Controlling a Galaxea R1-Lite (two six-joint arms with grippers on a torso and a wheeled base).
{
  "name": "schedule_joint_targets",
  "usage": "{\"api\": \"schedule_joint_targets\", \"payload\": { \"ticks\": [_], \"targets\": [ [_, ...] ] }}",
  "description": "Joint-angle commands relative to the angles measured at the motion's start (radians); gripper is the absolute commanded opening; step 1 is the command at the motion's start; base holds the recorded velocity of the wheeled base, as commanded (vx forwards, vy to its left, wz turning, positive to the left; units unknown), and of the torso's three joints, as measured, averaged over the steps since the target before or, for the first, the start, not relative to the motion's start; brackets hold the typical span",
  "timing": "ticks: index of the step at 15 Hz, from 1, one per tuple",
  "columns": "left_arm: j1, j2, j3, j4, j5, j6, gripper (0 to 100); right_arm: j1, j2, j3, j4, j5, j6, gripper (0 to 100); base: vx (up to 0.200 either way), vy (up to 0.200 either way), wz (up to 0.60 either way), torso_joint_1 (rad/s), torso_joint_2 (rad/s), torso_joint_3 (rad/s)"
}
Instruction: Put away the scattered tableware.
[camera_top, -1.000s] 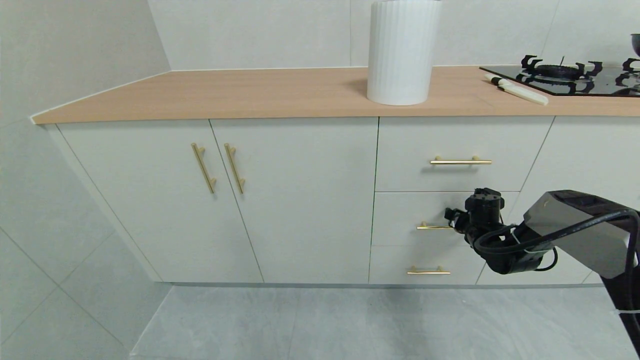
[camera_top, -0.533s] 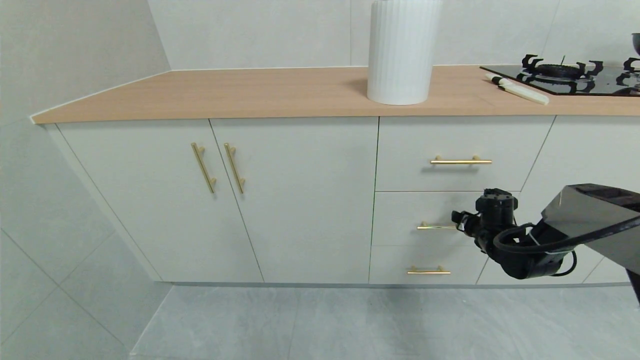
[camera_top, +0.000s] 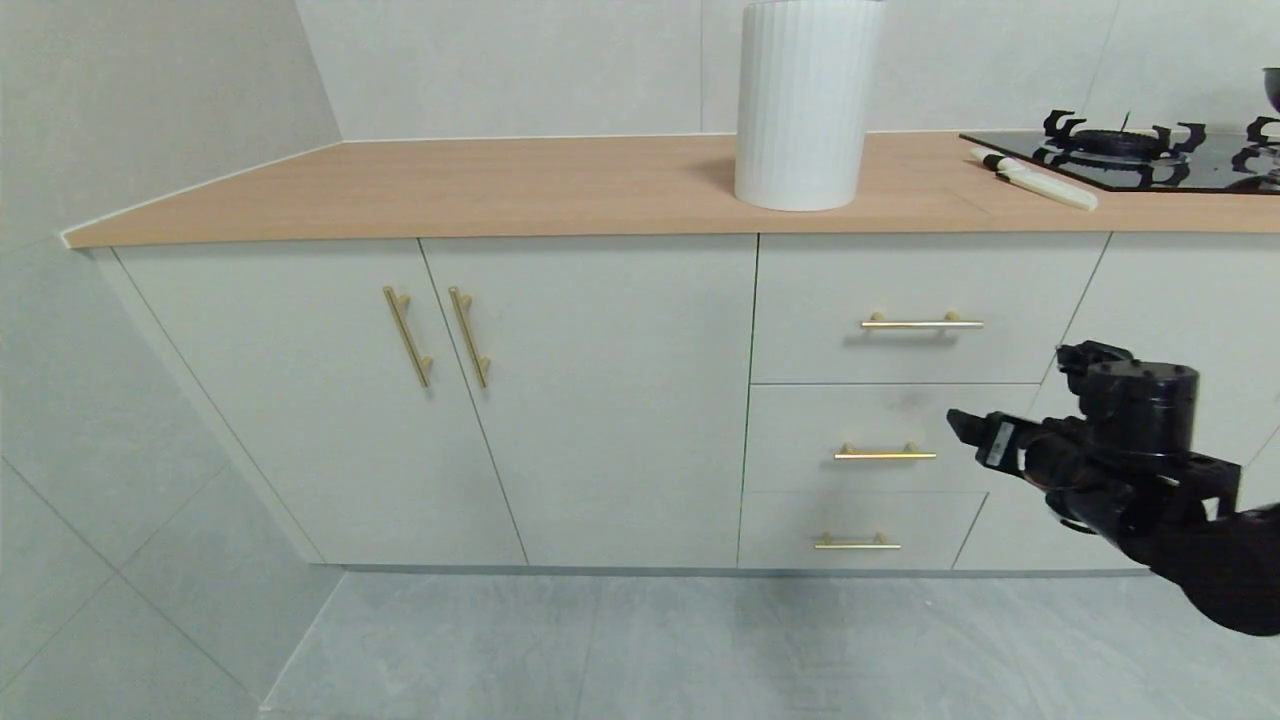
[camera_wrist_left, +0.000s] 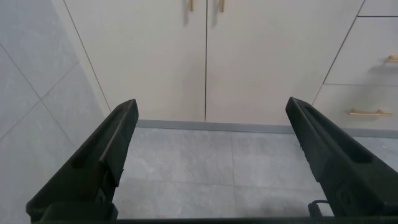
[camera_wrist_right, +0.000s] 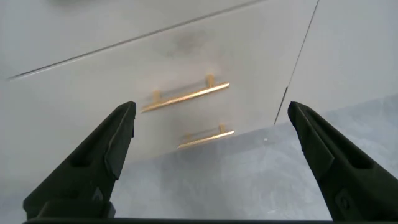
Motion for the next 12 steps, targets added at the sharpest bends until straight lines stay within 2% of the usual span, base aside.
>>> {"api": "schedule_joint_targets", "payload": {
  "ticks": [1,4,7,9,11,12],
  "targets": [
    [0.0,0.0,0.0,0.0,0.0,0.0,100,0.035,-0.319,0.192,0.0,-0.005,-0.058,100,0.0,0.0,0.0,0.0,0.0,0.0],
    [0.0,0.0,0.0,0.0,0.0,0.0,100,0.031,-0.567,0.319,0.011,-0.008,-0.147,100,0.0,0.0,0.0,0.0,0.0,0.0],
    [0.0,0.0,0.0,0.0,0.0,0.0,100,0.029,-0.793,0.517,0.043,-0.011,-0.223,100,0.0,0.0,0.0,0.0,0.0,0.0],
    [0.0,0.0,0.0,0.0,0.0,0.0,100,-0.003,-0.949,0.603,0.06,-0.025,-0.276,100,0.0,0.0,0.0,0.0,0.0,0.0],
    [0.0,0.0,0.0,0.0,0.0,0.0,100,-0.069,-1.116,0.603,0.201,-0.034,-0.32,100,0.0,0.0,0.0,0.0,0.0,0.0],
    [0.0,0.0,0.0,0.0,0.0,0.0,100,-0.097,-1.264,0.589,0.344,-0.034,-0.374,100,0.0,0.0,0.0,0.0,0.0,0.0]
  ]
}}
